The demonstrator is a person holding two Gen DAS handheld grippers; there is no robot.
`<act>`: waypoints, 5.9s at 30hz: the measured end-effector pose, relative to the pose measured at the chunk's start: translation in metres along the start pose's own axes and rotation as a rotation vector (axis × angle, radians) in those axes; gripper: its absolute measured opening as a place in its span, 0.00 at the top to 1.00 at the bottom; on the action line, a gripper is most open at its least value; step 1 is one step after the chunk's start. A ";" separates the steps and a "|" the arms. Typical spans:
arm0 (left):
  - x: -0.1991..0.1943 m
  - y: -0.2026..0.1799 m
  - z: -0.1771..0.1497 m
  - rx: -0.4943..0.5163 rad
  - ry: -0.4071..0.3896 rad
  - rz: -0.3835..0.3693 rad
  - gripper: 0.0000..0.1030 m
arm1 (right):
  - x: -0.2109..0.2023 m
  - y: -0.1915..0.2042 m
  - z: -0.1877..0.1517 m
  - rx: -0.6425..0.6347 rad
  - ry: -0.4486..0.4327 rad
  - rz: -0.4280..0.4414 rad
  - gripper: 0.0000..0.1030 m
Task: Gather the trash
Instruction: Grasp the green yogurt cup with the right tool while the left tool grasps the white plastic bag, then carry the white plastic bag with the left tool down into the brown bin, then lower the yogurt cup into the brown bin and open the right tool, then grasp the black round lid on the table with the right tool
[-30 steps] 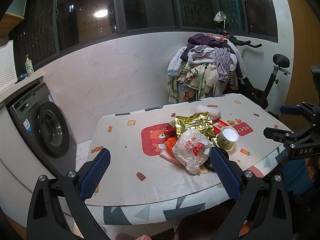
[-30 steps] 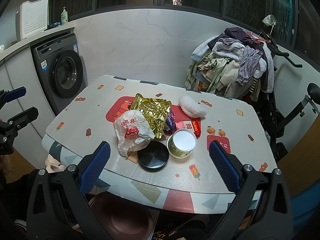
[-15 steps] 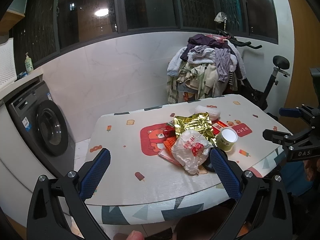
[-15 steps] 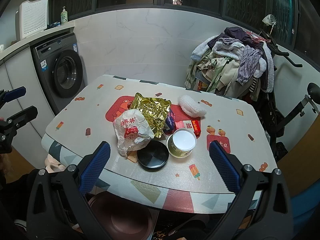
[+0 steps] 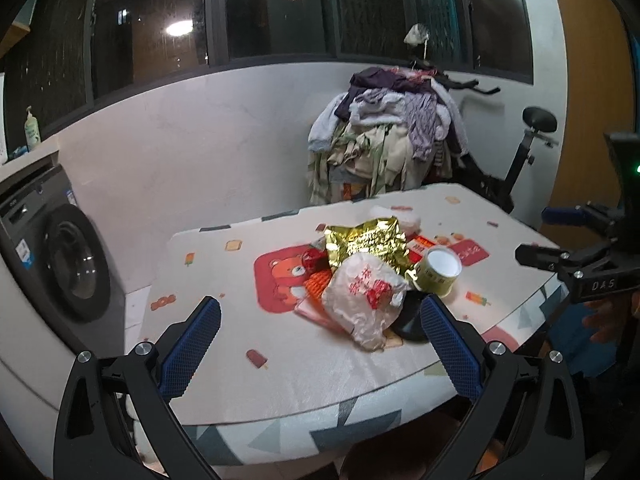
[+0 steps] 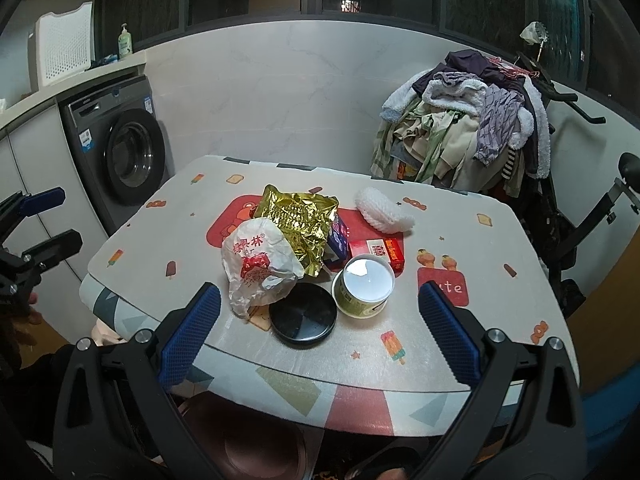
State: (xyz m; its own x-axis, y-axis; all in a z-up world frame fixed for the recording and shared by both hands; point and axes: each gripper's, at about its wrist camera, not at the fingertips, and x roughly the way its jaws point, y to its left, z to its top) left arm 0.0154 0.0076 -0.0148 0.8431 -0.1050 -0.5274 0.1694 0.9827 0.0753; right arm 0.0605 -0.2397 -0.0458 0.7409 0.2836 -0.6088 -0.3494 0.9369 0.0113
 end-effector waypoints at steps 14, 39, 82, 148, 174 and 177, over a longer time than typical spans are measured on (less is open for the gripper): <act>0.072 0.019 -0.025 -0.114 0.148 -0.032 0.05 | 0.101 -0.052 -0.020 0.102 0.108 -0.029 0.05; 0.203 0.017 -0.024 -0.383 0.344 -0.225 0.12 | 0.186 -0.088 -0.022 0.210 0.104 0.018 0.26; 0.088 -0.071 -0.156 -0.001 0.520 -0.423 0.55 | 0.039 -0.011 -0.093 0.167 0.070 0.057 0.26; 0.058 0.040 -0.189 -0.195 0.248 -0.042 0.13 | 0.147 0.100 -0.193 -0.070 0.436 0.240 0.06; 0.065 0.038 -0.186 -0.194 0.259 -0.052 0.13 | 0.105 0.090 -0.162 -0.068 0.347 0.249 0.06; 0.067 0.041 -0.182 -0.209 0.257 -0.057 0.13 | 0.099 0.080 -0.145 -0.076 0.288 0.212 0.06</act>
State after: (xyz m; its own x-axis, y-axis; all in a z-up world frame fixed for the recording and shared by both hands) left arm -0.0141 0.0686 -0.2014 0.6746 -0.1451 -0.7238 0.0822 0.9892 -0.1217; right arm 0.0224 -0.1663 -0.2200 0.4595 0.3905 -0.7978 -0.5277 0.8425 0.1084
